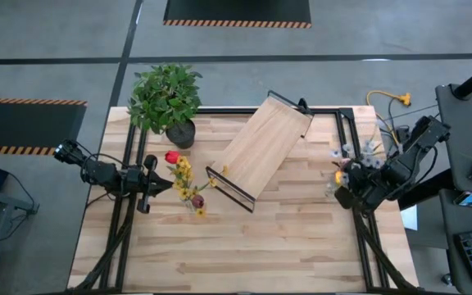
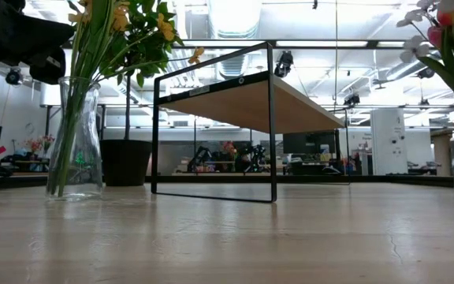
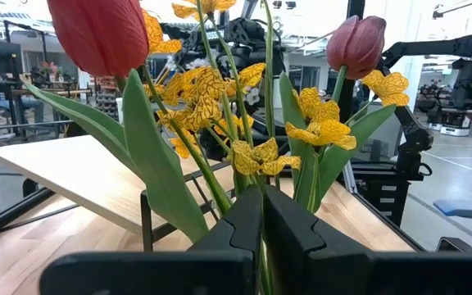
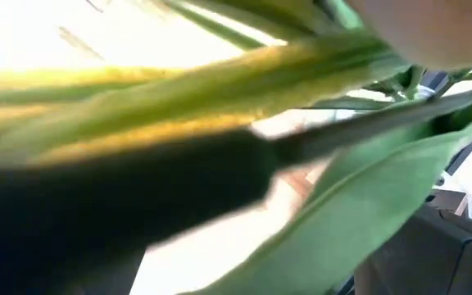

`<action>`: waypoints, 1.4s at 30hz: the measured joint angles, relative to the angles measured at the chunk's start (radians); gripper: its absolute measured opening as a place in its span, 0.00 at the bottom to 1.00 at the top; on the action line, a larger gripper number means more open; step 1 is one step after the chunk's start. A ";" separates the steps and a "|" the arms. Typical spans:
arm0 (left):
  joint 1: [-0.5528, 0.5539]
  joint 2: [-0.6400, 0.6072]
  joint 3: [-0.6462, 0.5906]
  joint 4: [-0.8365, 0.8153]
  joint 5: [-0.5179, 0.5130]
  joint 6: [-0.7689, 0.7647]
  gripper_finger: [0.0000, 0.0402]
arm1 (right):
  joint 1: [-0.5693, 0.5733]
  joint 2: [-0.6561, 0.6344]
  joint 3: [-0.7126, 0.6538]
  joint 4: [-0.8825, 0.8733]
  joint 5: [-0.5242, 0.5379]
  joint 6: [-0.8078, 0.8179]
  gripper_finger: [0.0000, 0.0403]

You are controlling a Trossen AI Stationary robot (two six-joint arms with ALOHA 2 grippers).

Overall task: Pick and place flowers into a vace then onto a shelf
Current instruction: Put the right flower vase on the shelf

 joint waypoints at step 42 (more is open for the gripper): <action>0.000 0.000 0.000 0.000 0.000 -0.009 0.00 | 0.002 -0.035 0.302 0.102 0.000 -0.322 0.94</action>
